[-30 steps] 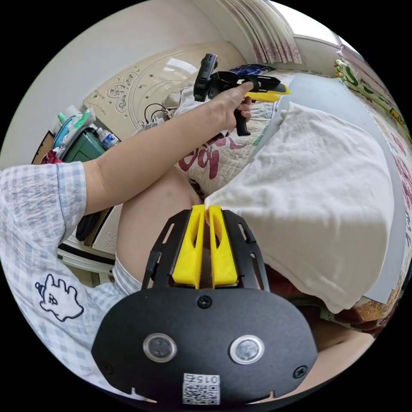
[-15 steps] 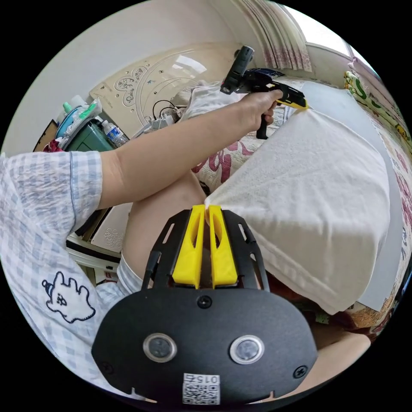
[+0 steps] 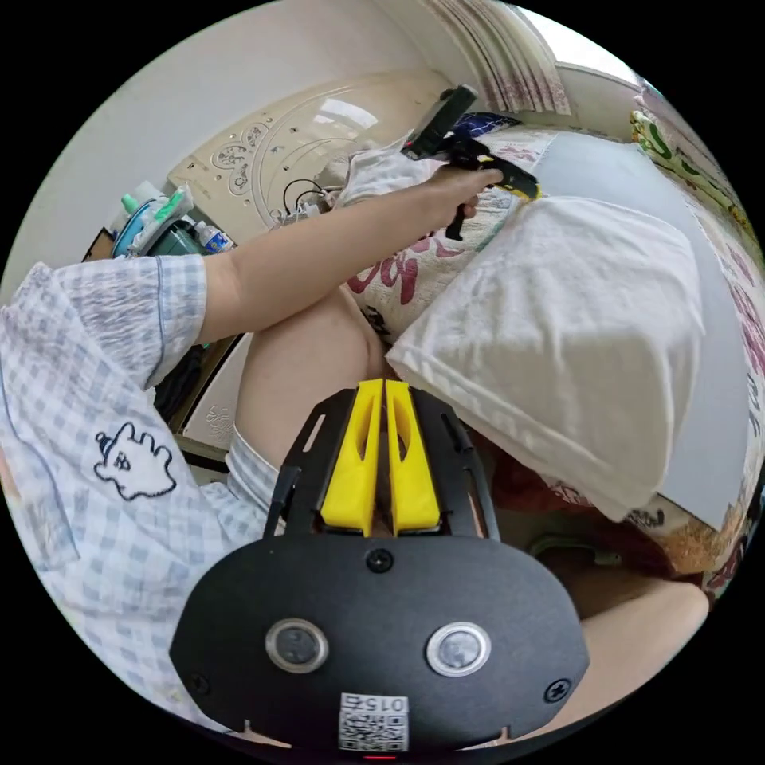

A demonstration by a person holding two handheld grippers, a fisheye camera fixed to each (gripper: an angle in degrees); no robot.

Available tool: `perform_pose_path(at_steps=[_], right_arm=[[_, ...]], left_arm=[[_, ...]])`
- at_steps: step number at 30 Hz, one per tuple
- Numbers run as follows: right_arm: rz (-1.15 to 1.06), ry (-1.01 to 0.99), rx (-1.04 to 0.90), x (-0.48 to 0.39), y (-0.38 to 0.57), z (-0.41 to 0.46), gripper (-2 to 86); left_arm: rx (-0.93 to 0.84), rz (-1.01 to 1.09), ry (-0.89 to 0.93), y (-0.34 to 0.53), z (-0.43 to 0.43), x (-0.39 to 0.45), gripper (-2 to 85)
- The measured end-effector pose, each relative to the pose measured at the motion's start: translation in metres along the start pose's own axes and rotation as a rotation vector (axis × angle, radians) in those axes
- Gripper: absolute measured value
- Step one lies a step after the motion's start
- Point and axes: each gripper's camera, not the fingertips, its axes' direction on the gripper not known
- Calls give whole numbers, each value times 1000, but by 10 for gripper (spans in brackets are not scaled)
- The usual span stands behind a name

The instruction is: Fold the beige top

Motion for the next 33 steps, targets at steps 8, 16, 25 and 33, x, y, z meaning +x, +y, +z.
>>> perform_pose_path(at_steps=[8,16,25,33], right_arm=[[329,365,27,125,34,-75,64],[242,362,-10,160,-24,-58,89],[226,391,28,149,-52,-88,10],[290,315,42,159,-87,-131,20]], left_arm=[[88,144,226,21,-49,20,53],[-49,172,411,39,0,48,69],[-118,226,311,38,35,58,44],[-130,208,337,42,46,43,43]])
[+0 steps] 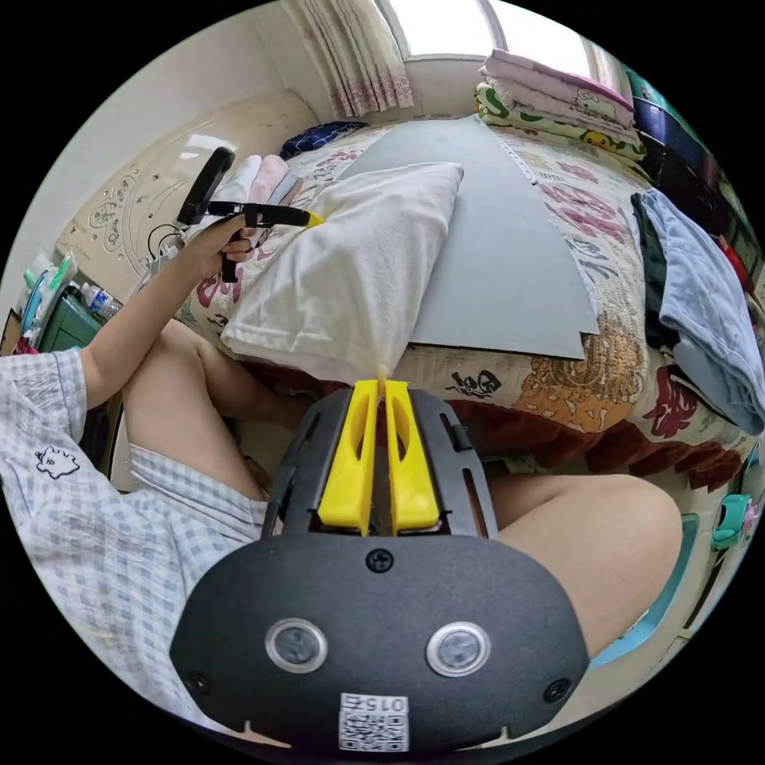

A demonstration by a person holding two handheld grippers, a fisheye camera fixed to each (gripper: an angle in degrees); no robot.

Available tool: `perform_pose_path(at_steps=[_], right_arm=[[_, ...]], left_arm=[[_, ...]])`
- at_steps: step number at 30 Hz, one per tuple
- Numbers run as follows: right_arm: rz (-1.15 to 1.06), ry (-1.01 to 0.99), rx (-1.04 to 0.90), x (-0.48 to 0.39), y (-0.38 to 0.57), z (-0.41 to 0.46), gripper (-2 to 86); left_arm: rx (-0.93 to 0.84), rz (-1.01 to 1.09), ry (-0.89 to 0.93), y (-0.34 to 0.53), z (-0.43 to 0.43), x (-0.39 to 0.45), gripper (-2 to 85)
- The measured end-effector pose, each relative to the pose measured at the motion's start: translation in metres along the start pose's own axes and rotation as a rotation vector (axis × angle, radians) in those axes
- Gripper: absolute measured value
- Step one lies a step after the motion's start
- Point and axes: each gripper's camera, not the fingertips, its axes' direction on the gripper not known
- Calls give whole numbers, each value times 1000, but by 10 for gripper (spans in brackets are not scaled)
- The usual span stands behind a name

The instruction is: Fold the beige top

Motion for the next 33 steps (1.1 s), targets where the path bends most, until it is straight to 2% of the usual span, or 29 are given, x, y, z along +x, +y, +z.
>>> perform_pose_path(at_steps=[4,7,11,14,21,26,33], right_arm=[[65,-29,-15,16,-22,-24,44],[147,-43,65,39,-47,-62,52],[208,-123,203,70,-114,-117,57],[201,-164,226,79,-183,-134,72],[309,-390,139,106,-330,-108,152],[324,-390,7,113,-400,-84,142],[212,-438,-120,52,-486,-65,112]], left_arm=[[50,-31,-40,10,-19,-16,57],[169,-142,-138,28,-43,-42,80],[290,-324,12,55,-45,-87,127],[314,-412,96,69,-33,-112,149],[325,-512,210,93,-15,-162,170],[305,-470,170,98,-12,-171,174],[322,-461,94,108,-19,-183,172]])
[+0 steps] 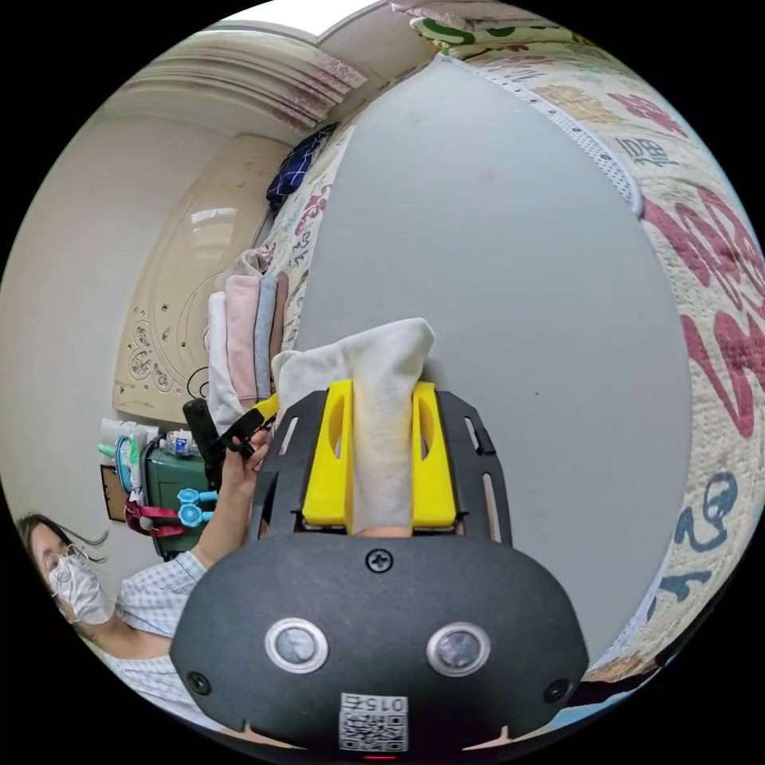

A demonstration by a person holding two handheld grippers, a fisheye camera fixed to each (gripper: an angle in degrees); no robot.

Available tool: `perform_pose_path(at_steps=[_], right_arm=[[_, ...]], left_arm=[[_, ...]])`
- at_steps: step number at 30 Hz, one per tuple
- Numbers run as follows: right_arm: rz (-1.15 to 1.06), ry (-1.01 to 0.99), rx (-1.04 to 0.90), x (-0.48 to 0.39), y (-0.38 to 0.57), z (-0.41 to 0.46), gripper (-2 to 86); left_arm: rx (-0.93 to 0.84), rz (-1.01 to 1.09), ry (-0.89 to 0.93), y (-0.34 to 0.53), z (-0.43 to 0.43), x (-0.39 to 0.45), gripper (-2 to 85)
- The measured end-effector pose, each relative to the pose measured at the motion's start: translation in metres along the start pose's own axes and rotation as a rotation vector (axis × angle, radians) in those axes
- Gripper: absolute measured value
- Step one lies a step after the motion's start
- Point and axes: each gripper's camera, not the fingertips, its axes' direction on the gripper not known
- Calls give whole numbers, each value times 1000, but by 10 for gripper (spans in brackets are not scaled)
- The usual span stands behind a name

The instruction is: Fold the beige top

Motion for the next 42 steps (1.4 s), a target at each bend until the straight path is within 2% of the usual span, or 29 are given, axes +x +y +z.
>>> perform_pose_path(at_steps=[8,12,19,25,29,33,42], right_arm=[[-99,-24,-79,-83,-26,39,106],[-111,-40,-57,-107,-8,39,97],[-215,29,13,-183,39,31,75],[-386,58,154,-283,121,-13,65],[-455,8,269,-332,202,-62,61],[-527,40,392,-374,291,-99,59],[-541,89,624,-423,440,-156,56]], left_arm=[[61,-71,-68,-3,-20,-18,154],[136,-32,-66,1,-42,-17,83],[217,-3,-32,5,-72,-6,64],[325,182,-6,16,-133,52,59],[394,364,30,25,-191,113,59],[471,536,95,58,-235,181,57],[434,697,276,57,-268,304,56]])
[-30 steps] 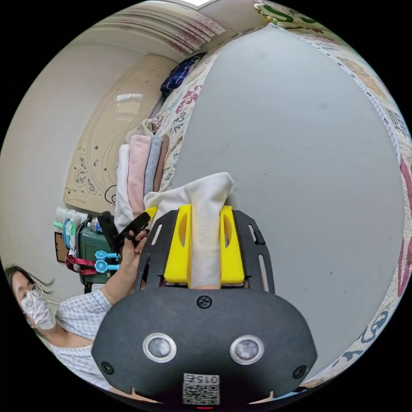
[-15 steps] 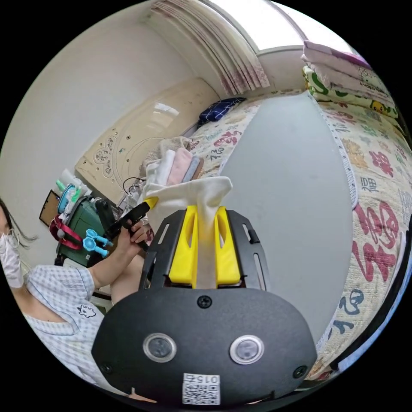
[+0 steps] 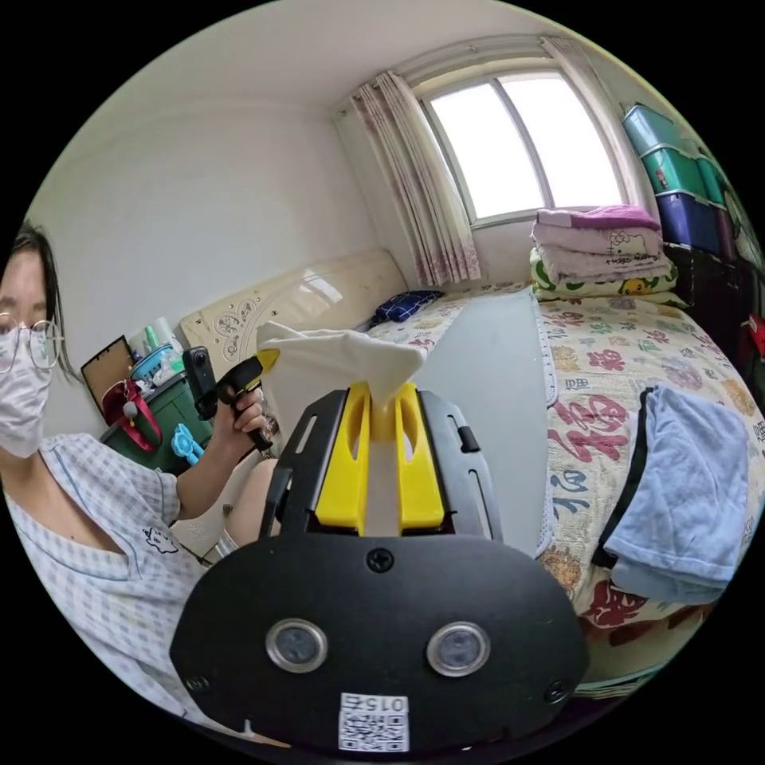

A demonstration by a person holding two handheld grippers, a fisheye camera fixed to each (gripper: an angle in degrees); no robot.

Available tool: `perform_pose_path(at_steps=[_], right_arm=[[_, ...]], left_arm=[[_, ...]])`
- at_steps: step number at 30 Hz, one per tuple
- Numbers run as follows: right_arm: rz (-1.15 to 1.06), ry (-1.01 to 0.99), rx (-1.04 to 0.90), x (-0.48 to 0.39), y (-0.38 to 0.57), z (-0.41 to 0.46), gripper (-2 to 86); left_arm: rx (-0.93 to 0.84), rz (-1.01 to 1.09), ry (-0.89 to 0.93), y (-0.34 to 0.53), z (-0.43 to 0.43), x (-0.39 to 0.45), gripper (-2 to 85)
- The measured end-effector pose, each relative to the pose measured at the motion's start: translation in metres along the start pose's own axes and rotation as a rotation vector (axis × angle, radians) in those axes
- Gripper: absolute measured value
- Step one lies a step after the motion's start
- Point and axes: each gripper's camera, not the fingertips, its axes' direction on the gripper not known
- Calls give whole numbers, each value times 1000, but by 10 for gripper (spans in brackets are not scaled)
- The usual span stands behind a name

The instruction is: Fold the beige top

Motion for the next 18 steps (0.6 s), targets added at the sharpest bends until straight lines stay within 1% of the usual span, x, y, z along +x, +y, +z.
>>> perform_pose_path(at_steps=[3,10,14,18], right_arm=[[-4,33,96,-14,2,-44,54],[-20,196,189,-13,-11,-113,53],[-36,312,262,10,-14,-139,50],[21,413,290,59,-23,-141,49]], left_arm=[[3,45,66,-27,25,28,57],[24,72,218,-82,122,76,59],[27,79,308,-113,201,101,59],[-4,72,365,-139,288,120,59]])
